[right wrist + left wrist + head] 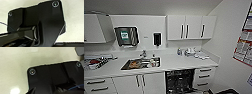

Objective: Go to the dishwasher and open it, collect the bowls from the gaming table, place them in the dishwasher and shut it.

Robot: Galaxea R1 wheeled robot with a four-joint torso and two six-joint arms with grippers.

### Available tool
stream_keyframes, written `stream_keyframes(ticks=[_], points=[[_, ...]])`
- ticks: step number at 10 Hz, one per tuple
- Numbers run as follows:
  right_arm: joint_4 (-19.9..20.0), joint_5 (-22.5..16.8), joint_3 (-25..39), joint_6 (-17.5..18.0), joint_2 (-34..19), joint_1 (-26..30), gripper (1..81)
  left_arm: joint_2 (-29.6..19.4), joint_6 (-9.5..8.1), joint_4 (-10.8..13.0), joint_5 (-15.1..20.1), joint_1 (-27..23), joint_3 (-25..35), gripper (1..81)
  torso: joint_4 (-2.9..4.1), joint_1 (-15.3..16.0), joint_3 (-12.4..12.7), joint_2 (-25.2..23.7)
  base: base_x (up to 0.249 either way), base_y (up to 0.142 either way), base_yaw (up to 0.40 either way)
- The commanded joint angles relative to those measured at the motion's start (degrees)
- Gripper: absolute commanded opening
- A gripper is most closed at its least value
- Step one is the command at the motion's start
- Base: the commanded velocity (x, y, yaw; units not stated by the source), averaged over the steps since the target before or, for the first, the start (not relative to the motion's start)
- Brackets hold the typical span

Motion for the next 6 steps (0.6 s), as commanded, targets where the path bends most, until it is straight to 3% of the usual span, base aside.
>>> stream_keyframes(ticks=[1,6], points=[[-0.4,-3.4,-0.2,-0.2,0.0,2.8,81.1,-1.5,-2.93,3.6,3.8,-3.5,-0.5,81.1,0.0,0.0,0.0,0.0,0.0,0.0,0.0],[-0.5,-3.4,-0.9,-0.3,-0.2,2.4,81.1,-3.2,-2.93,3.6,4.2,-3.7,-0.2,81.1,0.0,0.0,0.0,0.0,0.0,0.0,0.0]])
